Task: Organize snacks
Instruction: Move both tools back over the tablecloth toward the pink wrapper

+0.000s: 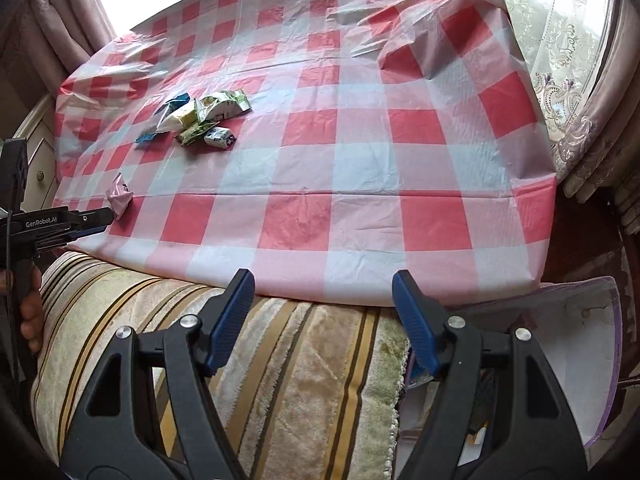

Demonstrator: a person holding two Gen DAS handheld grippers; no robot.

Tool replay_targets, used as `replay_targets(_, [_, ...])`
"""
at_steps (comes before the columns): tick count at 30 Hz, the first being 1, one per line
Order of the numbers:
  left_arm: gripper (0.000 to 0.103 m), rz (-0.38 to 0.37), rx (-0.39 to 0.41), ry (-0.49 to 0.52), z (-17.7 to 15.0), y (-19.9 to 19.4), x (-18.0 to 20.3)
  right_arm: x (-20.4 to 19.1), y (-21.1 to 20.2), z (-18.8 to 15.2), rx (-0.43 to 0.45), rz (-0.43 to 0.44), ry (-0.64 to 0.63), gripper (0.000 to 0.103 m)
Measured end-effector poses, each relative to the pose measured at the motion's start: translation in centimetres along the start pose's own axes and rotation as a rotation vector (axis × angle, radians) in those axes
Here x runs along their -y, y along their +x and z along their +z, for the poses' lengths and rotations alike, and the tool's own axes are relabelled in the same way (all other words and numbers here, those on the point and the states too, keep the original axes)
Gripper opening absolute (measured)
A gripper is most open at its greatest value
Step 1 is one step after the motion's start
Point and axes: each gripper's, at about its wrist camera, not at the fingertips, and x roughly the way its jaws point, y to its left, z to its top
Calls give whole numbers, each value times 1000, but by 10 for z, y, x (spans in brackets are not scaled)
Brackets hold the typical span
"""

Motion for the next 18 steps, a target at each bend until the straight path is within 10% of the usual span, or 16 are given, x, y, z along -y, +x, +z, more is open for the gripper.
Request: replay_targets(18, [35,52,28,-27,38,30,-18,-65,42,45,-19,39,-116,74])
